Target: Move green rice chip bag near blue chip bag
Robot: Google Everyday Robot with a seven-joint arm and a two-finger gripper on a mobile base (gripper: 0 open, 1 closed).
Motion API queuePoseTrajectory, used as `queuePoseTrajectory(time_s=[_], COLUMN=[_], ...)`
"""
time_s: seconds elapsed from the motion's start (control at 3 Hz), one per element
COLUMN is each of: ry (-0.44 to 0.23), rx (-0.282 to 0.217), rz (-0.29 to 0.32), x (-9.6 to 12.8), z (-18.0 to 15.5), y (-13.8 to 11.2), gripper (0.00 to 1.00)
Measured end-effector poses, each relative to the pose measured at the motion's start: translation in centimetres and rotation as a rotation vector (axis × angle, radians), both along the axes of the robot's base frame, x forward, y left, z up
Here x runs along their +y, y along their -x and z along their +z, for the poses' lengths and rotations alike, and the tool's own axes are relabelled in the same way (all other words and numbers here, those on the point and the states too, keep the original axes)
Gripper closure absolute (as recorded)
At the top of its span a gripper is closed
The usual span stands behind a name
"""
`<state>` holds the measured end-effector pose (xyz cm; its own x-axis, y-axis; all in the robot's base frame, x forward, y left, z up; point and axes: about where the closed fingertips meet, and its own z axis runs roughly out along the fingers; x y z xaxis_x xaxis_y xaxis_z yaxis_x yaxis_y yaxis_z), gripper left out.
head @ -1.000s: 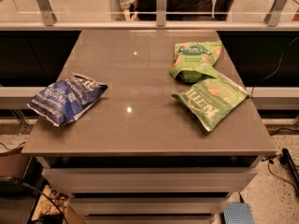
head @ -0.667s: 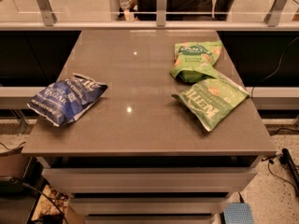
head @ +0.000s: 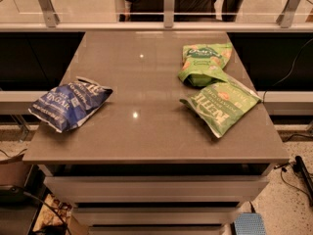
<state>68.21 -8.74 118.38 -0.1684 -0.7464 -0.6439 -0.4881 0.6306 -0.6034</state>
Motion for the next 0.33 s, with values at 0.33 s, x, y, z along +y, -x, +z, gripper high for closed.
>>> queuePoseTrajectory(time_s=[0.33], ry=[0.000], rx=[0.000], rz=[0.000], x=[0.00], z=[0.00], y=[0.00], gripper=[0.00])
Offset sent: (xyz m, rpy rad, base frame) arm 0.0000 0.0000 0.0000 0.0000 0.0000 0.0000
